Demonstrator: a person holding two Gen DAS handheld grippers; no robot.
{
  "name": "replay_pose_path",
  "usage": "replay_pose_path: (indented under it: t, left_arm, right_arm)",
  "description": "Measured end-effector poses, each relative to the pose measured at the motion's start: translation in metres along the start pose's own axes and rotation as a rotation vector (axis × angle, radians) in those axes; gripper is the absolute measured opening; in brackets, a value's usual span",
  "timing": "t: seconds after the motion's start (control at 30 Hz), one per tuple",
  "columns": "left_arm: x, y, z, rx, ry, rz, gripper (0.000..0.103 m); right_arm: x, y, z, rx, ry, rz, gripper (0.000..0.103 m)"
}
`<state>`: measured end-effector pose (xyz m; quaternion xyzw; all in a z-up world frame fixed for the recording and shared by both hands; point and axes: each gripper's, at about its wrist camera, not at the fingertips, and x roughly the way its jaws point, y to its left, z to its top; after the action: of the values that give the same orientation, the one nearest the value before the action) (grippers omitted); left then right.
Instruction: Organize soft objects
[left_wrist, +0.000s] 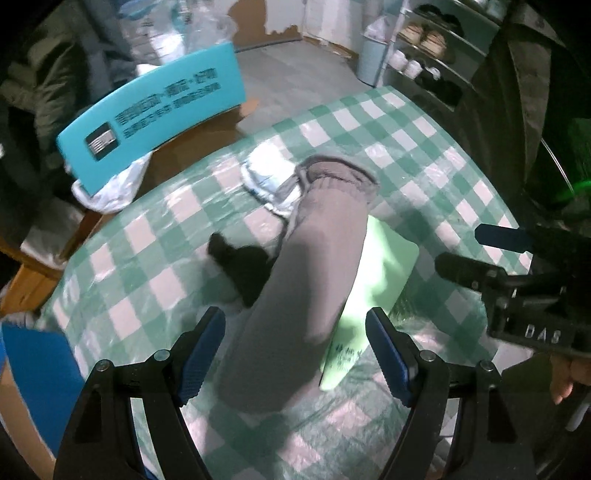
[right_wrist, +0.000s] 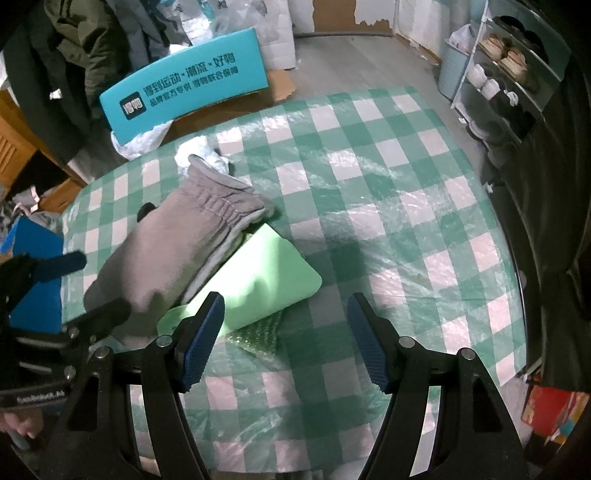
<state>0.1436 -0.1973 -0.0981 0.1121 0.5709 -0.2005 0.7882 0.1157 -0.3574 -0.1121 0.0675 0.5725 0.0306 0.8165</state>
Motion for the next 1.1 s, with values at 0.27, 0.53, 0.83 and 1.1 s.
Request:
replay_pose_path:
  t: [0.27, 0.53, 0.83, 1.1]
  left_arm:
    - [0.027, -0.012, 0.016, 0.071, 0.045, -0.006, 0.08]
    - [0.048, -0.009, 0.022, 0.059, 0.072, -0.031, 0.08]
    - [0.04, 0.0, 0.017, 0.014, 0.017, -0.062, 0.02]
    - [0.009, 0.01, 0.01, -0.053, -0.028, -0.122, 0.017]
  right_arm:
    - [0.019, -0.004, 0.004, 0.019, 0.035, -0.011, 0.069]
    - [0.029, -0.01, 0.012, 0.05, 0.047, -0.023, 0.069]
    - [0.037, -0.009, 0.013, 0.048, 0.073, -0.029, 0.069]
    - [0.039, -0.005, 0.009, 0.029, 0.082, -0.037, 0.069]
